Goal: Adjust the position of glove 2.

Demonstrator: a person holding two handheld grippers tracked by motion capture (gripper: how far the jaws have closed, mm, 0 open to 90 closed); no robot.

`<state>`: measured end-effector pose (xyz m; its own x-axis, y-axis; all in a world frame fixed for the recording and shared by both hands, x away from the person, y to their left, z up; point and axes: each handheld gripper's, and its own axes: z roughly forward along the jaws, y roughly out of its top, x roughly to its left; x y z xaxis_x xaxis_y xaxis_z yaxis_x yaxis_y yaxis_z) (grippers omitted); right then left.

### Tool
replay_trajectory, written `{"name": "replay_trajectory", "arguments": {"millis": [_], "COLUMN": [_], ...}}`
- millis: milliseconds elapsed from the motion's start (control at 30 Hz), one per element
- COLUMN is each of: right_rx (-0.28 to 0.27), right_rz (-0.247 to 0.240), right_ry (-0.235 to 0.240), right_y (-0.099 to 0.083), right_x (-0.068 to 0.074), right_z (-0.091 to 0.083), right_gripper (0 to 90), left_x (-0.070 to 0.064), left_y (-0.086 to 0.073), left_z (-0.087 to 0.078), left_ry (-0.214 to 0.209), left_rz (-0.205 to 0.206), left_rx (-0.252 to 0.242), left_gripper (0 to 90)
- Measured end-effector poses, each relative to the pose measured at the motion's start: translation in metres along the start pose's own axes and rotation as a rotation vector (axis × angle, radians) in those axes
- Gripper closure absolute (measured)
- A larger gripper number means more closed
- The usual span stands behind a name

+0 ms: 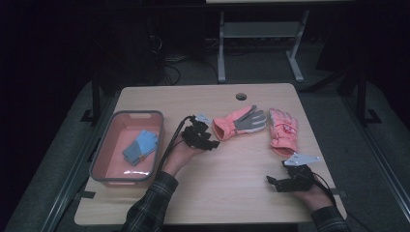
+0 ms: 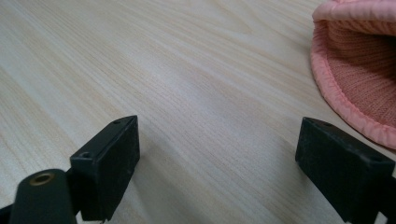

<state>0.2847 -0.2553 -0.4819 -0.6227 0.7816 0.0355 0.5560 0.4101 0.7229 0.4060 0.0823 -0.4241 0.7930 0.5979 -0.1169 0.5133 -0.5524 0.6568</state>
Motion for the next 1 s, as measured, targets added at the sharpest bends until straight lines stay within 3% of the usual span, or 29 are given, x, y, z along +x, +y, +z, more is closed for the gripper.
{"name": "replay_trajectory", "arguments": {"millis": [200, 333, 500, 700, 800, 1000], "right_rx": [-0.001, -0.001, -0.002, -0.002, -0.002, -0.002], "right_rz": [0.001, 0.001, 0.003, 0.002, 0.002, 0.003], "right_ry": [0.0, 0.001, 0.003, 0.003, 0.003, 0.004], "right_y": [0.0, 0.0, 0.0, 0.0, 0.0, 0.0], "right_x": [0.0, 0.0, 0.0, 0.0, 0.0, 0.0], "right_z": [0.0, 0.0, 0.0, 0.0, 0.0, 0.0], "right_gripper": [13.4, 13.4, 13.4, 13.4, 13.4, 13.4], "left_x": [0.001, 0.002, 0.004, 0.003, 0.001, -0.011], "left_y": [0.004, 0.005, 0.007, 0.008, 0.009, 0.005], "left_z": [0.027, 0.035, 0.046, 0.048, 0.046, 0.035], "left_ry": [0.001, 0.004, 0.015, -0.004, -0.02, -0.041], "left_rz": [0.013, 0.017, 0.023, 0.049, 0.049, 0.086], "left_rx": [0.004, -0.011, 0.007, 0.011, 0.018, 0.027], "left_gripper": [56.9, 60.7, 72.5, 86.0, 86.6, 86.7]}}
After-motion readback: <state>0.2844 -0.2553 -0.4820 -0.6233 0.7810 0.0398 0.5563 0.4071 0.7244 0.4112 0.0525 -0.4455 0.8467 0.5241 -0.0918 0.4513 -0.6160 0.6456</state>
